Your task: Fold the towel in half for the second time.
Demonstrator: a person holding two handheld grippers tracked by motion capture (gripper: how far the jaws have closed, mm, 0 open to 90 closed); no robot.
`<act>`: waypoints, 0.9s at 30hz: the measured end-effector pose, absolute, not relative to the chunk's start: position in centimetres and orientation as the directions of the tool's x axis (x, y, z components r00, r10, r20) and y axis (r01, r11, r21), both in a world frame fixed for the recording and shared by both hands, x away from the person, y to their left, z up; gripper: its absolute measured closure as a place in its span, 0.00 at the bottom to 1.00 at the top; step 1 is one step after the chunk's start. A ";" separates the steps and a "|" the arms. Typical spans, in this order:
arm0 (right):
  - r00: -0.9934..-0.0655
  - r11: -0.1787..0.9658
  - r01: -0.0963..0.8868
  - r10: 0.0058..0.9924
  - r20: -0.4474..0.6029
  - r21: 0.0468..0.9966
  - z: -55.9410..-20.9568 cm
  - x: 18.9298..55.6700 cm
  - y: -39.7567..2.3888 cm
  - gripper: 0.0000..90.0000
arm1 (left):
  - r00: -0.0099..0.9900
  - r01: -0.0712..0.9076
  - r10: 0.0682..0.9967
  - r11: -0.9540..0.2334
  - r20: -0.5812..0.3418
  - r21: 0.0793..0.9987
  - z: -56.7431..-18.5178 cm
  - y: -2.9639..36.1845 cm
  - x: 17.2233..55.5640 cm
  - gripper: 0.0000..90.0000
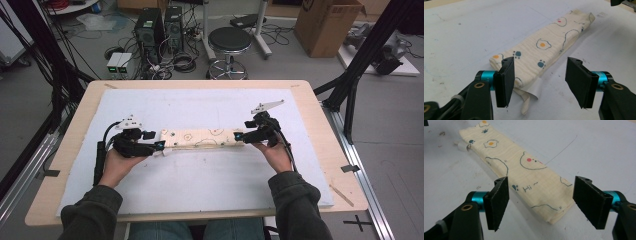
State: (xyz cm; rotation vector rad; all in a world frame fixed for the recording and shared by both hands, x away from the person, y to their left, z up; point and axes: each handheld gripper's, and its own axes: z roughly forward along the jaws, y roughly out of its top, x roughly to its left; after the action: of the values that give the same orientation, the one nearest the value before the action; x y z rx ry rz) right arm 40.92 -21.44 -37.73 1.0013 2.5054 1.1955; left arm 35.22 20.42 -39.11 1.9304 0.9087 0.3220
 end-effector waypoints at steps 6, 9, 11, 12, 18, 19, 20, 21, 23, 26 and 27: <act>-0.752 0.449 0.502 0.648 0.118 0.739 -38.0 41.1 -21.3 0.26 | 0.688 0.468 0.711 -0.280 -0.146 0.838 -39.2 20.4 35.4 0.42; -0.751 0.448 0.504 0.650 0.118 0.739 -38.0 41.1 -21.2 0.24 | 0.692 0.462 0.709 -0.286 -0.139 0.839 -39.2 20.4 35.3 0.41; -0.749 0.446 0.508 0.652 0.122 0.737 -38.0 41.0 -21.2 0.23 | 0.691 0.463 0.710 -0.286 -0.139 0.839 -39.1 20.3 35.2 0.40; -0.749 0.443 0.507 0.651 0.123 0.739 -37.9 41.0 -21.2 0.22 | 0.692 0.462 0.709 -0.290 -0.136 0.838 -39.1 20.3 35.1 0.40; -0.753 0.442 0.493 0.648 0.113 0.749 -37.5 40.4 -21.2 0.20 | 0.694 0.455 0.708 -0.287 -0.133 0.843 -38.7 20.2 34.7 0.36; -0.753 0.442 0.495 0.648 0.115 0.748 -37.4 40.3 -21.2 0.19 | 0.698 0.450 0.705 -0.293 -0.127 0.843 -38.7 20.2 34.6 0.36; -0.755 0.442 0.489 0.646 0.112 0.752 -37.3 40.2 -21.2 0.19 | 0.699 0.446 0.705 -0.294 -0.124 0.845 -38.6 20.2 34.5 0.36; -0.753 0.438 0.489 0.648 0.111 0.755 -37.2 40.1 -21.2 0.18 | 0.700 0.444 0.703 -0.295 -0.122 0.846 -38.5 20.2 34.4 0.36; -0.756 0.438 0.482 0.645 0.108 0.759 -37.1 40.0 -21.2 0.18 | 0.700 0.443 0.703 -0.290 -0.125 0.849 -38.4 20.2 34.2 0.35; -0.758 0.437 0.479 0.643 0.109 0.761 -37.0 39.8 -21.2 0.17 | 0.704 0.434 0.701 -0.298 -0.113 0.850 -38.3 20.2 34.0 0.34; -0.756 0.436 0.483 0.645 0.110 0.760 -36.9 39.7 -21.2 0.15 | 0.705 0.431 0.700 -0.297 -0.113 0.852 -38.2 20.2 33.9 0.34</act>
State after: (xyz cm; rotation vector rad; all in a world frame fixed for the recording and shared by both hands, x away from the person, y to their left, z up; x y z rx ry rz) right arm 39.74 -21.22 -36.95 0.9918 2.4895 1.2192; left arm 33.86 20.23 -38.21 1.9394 0.8726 0.3469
